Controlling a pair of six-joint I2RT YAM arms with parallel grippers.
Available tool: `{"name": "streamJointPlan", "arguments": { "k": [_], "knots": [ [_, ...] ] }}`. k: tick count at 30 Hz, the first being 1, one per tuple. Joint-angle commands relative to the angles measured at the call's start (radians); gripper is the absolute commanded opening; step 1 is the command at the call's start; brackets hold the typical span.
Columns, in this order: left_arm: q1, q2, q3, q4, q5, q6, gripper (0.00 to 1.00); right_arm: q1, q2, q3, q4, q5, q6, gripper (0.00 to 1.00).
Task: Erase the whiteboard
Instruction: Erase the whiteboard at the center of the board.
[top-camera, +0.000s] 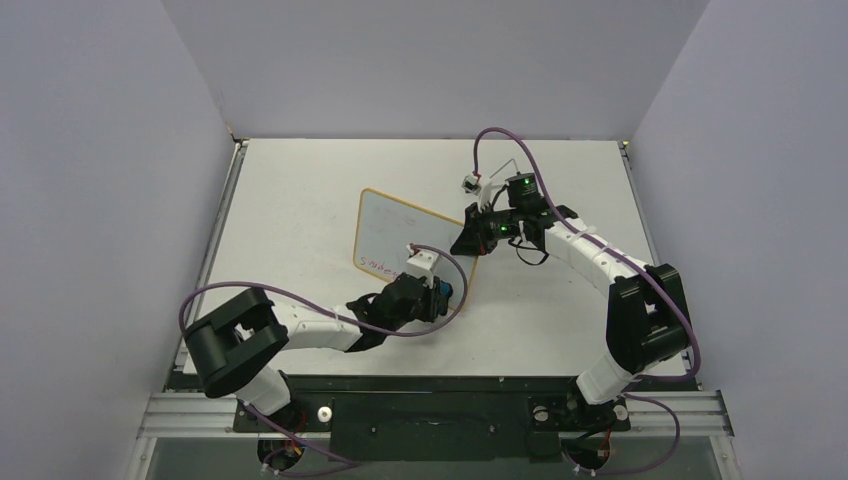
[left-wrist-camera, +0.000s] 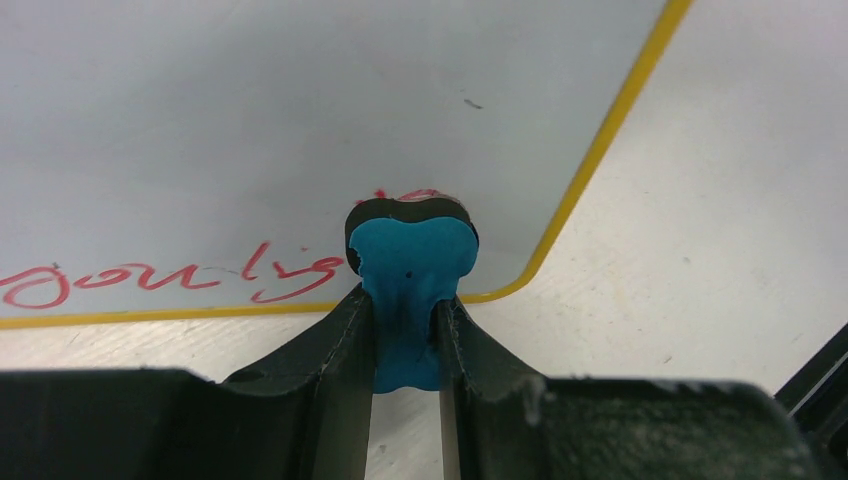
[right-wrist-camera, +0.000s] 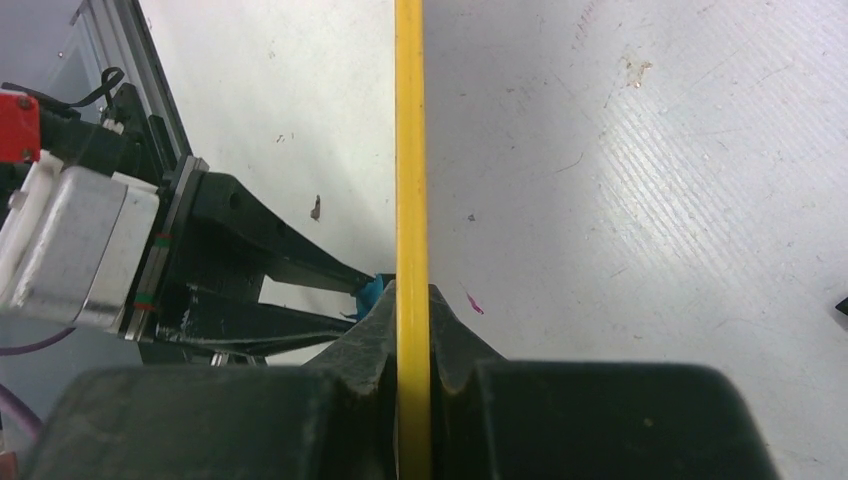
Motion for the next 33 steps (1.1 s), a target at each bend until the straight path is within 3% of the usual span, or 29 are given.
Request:
{"name": "streamJointPlan", "arguments": {
  "k": [1,12,25,33],
  "knots": [
    [-0.022,0.015,0.063,0.039,-0.036,0.003,0.0,0.013,-0.01,0.013,-0.019,-0.015,-0.001,0.0],
    [0.117,-0.053,-0.021,0.005,-0.049,-0.052,0.0,0.013,-0.015,0.013,-0.02,-0.016,-0.001,0.0],
    [-0.043,0.038,0.125,0.004,-0.035,-0.031,0.0,0.013,-0.01,0.013,-0.02,-0.016,-0.001,0.0],
    [-0.015,0.041,0.087,-0.008,-0.065,-0.042,0.0,0.012,-0.016,0.014,-0.019,-0.017,-0.001,0.0]
  ]
}}
